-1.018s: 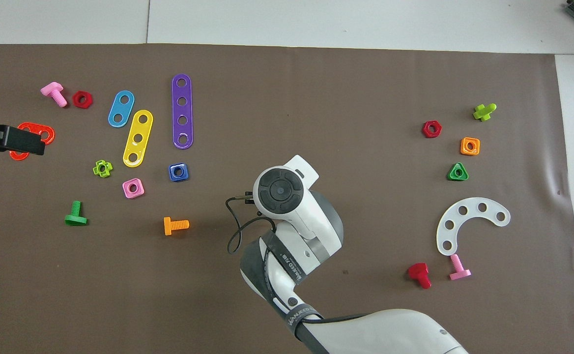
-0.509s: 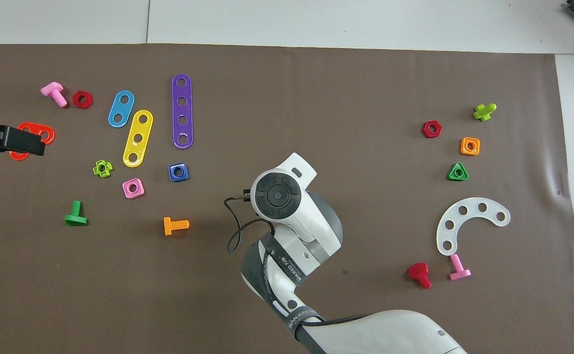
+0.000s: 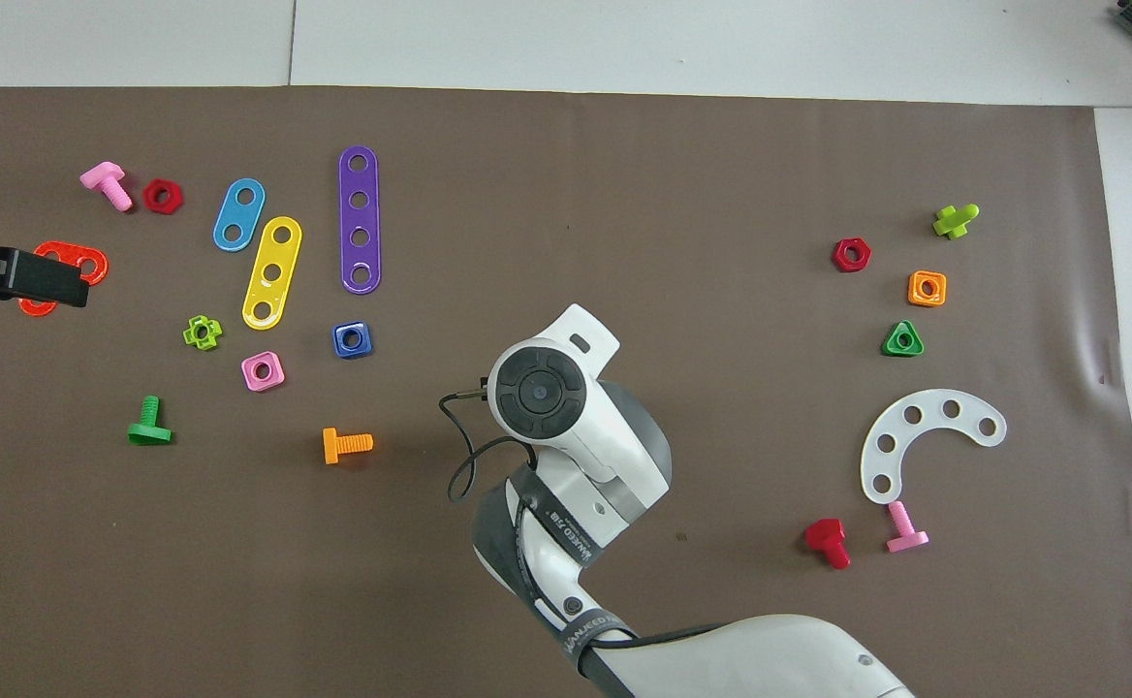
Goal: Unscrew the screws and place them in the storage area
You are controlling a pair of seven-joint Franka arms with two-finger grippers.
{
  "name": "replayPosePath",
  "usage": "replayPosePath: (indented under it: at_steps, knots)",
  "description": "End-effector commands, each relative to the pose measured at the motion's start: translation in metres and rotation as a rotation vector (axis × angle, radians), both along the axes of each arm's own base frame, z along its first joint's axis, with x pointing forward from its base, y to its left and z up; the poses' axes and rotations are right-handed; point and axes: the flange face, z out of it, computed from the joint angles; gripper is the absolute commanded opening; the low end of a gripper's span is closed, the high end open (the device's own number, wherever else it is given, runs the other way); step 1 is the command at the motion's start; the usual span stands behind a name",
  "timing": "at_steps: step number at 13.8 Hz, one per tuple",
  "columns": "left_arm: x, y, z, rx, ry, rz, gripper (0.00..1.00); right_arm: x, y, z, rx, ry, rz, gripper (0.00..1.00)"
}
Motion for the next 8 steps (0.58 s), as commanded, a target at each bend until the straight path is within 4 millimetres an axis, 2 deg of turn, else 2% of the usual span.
replayPosePath:
  at_steps: [1, 4, 6, 8]
  knots:
    - [-0.009, 0.003, 0.002, -0.010, 0.006, -0.005, 1.00, -0.001, -0.006, 0.001, -0.007, -0.022, -0.007, 0.00]
    - [-0.009, 0.003, 0.002, -0.010, 0.006, -0.005, 1.00, 0.002, -0.007, 0.009, -0.008, -0.020, -0.011, 0.00]
    - [-0.009, 0.003, 0.002, -0.010, 0.006, -0.005, 1.00, 0.005, -0.012, 0.040, 0.010, -0.035, -0.022, 0.00]
    - [-0.009, 0.003, 0.002, -0.010, 0.004, -0.005, 1.00, 0.010, -0.033, 0.081, 0.025, -0.042, -0.060, 0.00]
